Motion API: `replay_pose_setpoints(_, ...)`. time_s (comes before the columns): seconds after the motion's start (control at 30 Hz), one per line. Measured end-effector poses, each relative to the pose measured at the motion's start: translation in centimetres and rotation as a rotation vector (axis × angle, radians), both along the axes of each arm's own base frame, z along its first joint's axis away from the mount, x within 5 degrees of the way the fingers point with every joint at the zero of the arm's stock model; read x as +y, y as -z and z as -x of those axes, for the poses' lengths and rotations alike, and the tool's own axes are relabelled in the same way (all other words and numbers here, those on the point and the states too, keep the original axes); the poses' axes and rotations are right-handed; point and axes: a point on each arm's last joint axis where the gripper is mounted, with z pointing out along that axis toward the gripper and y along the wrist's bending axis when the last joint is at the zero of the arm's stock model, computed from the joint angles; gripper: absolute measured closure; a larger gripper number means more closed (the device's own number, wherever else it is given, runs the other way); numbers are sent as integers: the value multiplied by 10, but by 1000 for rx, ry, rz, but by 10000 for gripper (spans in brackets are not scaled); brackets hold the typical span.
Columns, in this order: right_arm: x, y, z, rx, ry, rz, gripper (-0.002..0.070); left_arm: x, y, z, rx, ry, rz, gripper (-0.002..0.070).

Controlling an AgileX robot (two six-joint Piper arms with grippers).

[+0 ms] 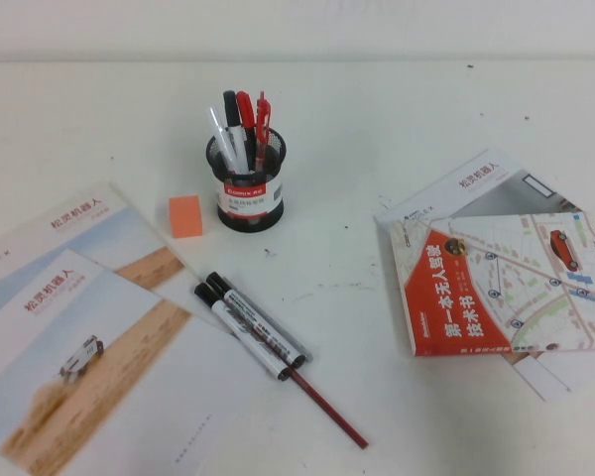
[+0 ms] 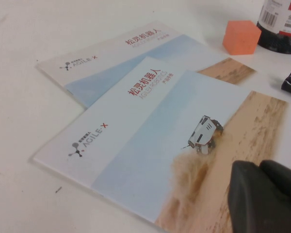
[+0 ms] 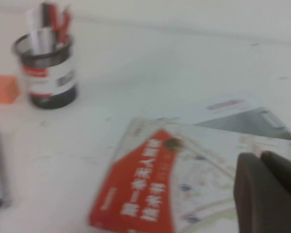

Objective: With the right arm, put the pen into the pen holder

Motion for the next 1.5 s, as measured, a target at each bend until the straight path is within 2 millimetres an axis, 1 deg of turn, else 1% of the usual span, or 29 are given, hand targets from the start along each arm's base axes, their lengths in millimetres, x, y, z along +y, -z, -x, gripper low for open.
replay_pose_setpoints(0.1,-16,12,18,-47,90,-16,695,0,0,0,0,0,0,676)
replay_pose_setpoints(0.2,-27,28,33,-91,166,-26,695,0,0,0,0,0,0,676)
replay_pose_setpoints(0.37,-38,58,52,-129,288,-75,695,0,0,0,0,0,0,676)
replay_pose_setpoints(0.43,-41,66,56,-136,328,-92,695,0,0,0,0,0,0,676)
replay_pose_setpoints(0.57,-44,68,62,-148,366,-101,695,0,0,0,0,0,0,676)
replay_pose_setpoints(0.83,-46,74,63,-84,387,-88,695,0,0,0,0,0,0,676)
replay_pose_setpoints(1.07,-37,84,65,38,300,-101,695,0,0,0,0,0,0,676)
replay_pose_setpoints(1.5,-37,86,65,54,311,-117,695,0,0,0,0,0,0,676)
